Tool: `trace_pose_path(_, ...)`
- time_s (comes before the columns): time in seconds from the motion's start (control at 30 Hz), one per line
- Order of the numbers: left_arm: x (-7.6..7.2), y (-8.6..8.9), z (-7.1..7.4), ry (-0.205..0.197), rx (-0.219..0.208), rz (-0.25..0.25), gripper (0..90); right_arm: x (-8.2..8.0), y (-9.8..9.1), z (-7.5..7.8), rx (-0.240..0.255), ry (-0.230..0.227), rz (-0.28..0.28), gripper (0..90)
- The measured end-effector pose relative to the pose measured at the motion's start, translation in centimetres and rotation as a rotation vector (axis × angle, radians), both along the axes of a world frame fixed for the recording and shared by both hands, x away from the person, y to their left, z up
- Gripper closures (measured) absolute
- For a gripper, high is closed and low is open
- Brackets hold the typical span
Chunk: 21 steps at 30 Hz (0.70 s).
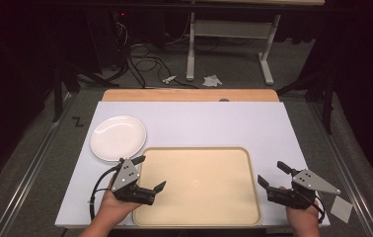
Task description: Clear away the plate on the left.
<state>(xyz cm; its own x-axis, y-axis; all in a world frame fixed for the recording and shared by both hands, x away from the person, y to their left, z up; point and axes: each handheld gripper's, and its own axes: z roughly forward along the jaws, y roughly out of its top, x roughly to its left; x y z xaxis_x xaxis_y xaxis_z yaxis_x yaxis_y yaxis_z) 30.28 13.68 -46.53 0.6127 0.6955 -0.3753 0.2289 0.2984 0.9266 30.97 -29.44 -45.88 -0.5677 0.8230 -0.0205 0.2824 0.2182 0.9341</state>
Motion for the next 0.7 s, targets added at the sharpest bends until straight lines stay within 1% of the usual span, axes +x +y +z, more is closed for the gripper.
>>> trace_pose_path(0.1, 0.07, 0.09, -0.10, 0.005, 0.002, 0.000, 0.0, 0.01, 0.12, -0.02, 0.000, 0.006, 0.001, 16.2)
trace_pose_path(0.17, 0.11, 0.21, -0.16, -0.001, 0.010, 0.004, 0.0, -0.03, 0.17, 0.03, -0.002, 0.002, 0.004, 16.2)
trace_pose_path(0.23, 0.10, 0.23, -0.13, -0.003, 0.010, 0.006, 0.1, -0.05, 0.14, 0.05, -0.004, -0.001, 0.003, 16.2)
trace_pose_path(0.27, 0.09, 0.26, -0.10, -0.010, 0.011, 0.008, 0.4, -0.03, 0.11, 0.04, -0.005, -0.002, 0.003, 16.2)
trace_pose_path(0.3, -0.01, 0.29, 0.04, -0.017, -0.001, 0.007, 0.5, -0.01, 0.10, 0.02, -0.001, 0.000, 0.004, 16.2)
trace_pose_path(0.37, -0.02, 0.30, 0.07, -0.017, -0.002, 0.005, 0.6, -0.03, 0.10, 0.00, 0.002, 0.006, 0.000, 16.2)
trace_pose_path(0.47, -0.05, 0.27, 0.08, -0.017, 0.001, 0.003, 0.6, -0.04, 0.05, 0.04, -0.003, -0.001, 0.001, 16.2)
trace_pose_path(0.7, -0.05, 0.35, 0.10, -0.016, -0.002, 0.002, 0.5, -0.03, 0.09, 0.04, 0.001, 0.001, -0.001, 16.2)
